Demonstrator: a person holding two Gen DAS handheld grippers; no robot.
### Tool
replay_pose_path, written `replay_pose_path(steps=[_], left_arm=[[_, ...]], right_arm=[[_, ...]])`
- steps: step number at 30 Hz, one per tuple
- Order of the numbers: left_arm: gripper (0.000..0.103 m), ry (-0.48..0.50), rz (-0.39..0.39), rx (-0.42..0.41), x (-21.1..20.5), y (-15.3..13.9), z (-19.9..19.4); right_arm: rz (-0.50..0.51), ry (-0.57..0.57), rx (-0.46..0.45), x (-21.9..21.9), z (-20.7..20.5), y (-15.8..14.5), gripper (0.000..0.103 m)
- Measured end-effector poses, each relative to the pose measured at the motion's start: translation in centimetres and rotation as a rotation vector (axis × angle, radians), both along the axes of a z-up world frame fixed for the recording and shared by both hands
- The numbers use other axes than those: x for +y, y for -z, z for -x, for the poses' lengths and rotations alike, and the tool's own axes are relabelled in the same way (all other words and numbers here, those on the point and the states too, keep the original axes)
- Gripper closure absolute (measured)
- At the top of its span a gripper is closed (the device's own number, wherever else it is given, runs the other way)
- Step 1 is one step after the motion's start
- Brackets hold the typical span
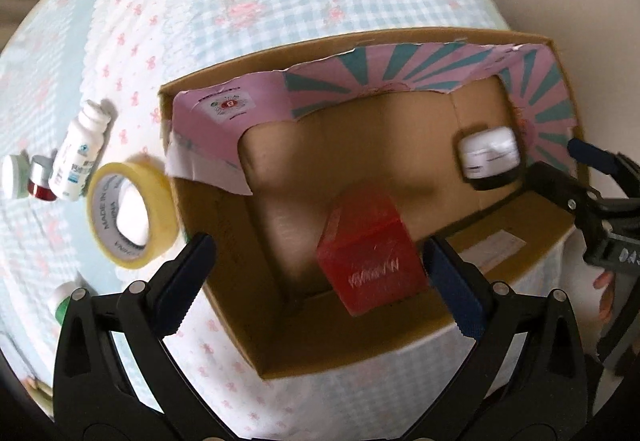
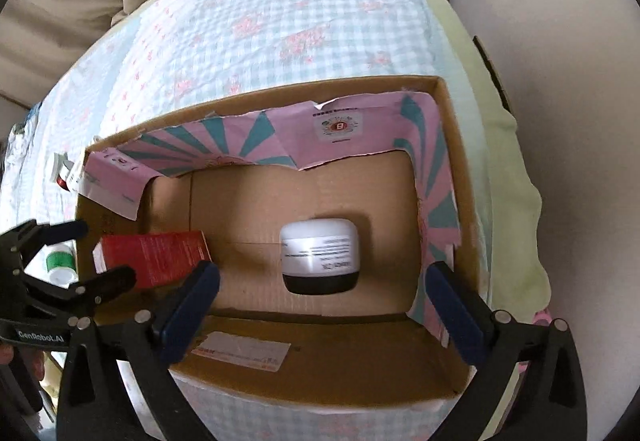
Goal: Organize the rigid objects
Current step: 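Lift both open tools away from the pink box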
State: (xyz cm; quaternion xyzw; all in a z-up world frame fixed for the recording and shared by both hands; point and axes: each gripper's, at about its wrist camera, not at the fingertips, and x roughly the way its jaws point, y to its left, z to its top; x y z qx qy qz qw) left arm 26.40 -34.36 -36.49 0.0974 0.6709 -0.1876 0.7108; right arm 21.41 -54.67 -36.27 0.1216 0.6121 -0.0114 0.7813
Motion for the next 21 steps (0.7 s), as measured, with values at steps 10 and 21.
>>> replay_pose_path(steps=[10, 21], left_arm=[[0.000, -0.002, 0.044, -0.062, 1.4, -4.4, 1.6], [0.000, -0.009, 0.092, -0.188, 7.2, -11.5, 5.5]], right_arm=[[-0.012, 0.069, -0.053, 0.3, 1.2, -2.9, 0.000], [0.024, 0.060, -0.135, 3.6, 3.5, -9.4, 0.000]])
